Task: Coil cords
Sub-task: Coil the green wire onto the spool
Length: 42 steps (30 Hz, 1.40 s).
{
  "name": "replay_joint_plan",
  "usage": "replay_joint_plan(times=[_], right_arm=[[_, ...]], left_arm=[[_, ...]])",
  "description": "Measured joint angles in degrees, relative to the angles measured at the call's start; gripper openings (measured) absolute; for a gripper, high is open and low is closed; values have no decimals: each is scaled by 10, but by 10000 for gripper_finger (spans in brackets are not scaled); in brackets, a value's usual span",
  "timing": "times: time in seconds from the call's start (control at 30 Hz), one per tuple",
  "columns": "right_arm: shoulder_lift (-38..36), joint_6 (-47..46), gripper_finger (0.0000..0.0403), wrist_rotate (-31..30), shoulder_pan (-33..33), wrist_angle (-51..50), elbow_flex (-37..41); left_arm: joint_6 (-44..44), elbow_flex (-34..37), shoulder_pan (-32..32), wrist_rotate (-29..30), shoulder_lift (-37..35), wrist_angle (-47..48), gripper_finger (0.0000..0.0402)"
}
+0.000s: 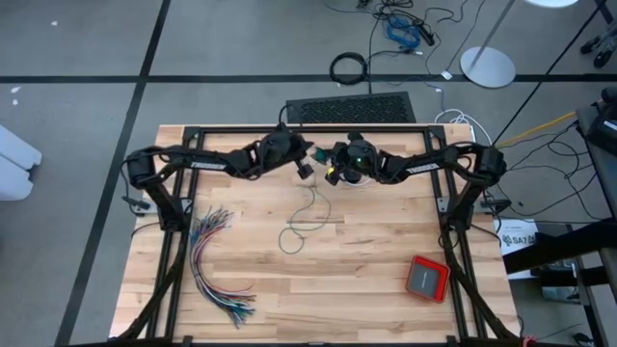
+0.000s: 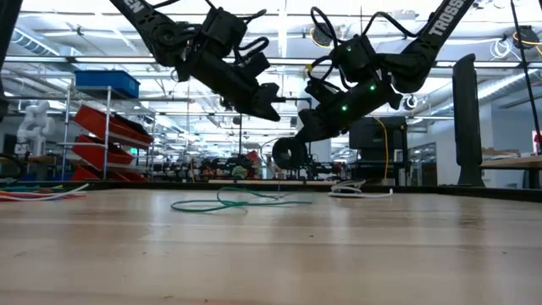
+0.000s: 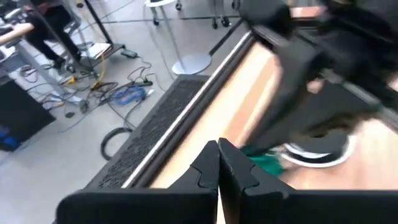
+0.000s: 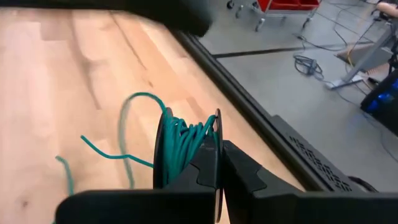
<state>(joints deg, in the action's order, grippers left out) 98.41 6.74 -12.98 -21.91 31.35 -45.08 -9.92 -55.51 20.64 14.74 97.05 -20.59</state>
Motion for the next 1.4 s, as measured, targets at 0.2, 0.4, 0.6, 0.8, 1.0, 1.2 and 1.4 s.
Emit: replay_joint_plan(times=[0.2, 0.4, 0.6, 0.8, 1.0, 1.2, 1.4], right_arm=[[0, 2, 0, 0, 14, -17, 0], [0, 1, 0, -6, 20, -21, 0], [0, 0, 0, -7, 19, -16, 0], [0, 3, 0, -7, 19, -15, 0], [0, 8, 0, -3, 19, -6, 0], [0, 12, 0, 4, 19, 3, 0], [0, 10, 0, 14, 19, 11, 0]], left_arm=[[-12, 0, 20, -1, -3, 52, 0], [-26, 8, 22, -4, -3, 95, 0], [-26, 50, 22, -74, -3, 101, 11], [-10, 102, 28, -83, -11, 109, 48], [51, 151, 33, -199, -14, 11, 66], [71, 176, 26, -198, 12, -86, 68], [86, 176, 18, -205, 63, -141, 68]])
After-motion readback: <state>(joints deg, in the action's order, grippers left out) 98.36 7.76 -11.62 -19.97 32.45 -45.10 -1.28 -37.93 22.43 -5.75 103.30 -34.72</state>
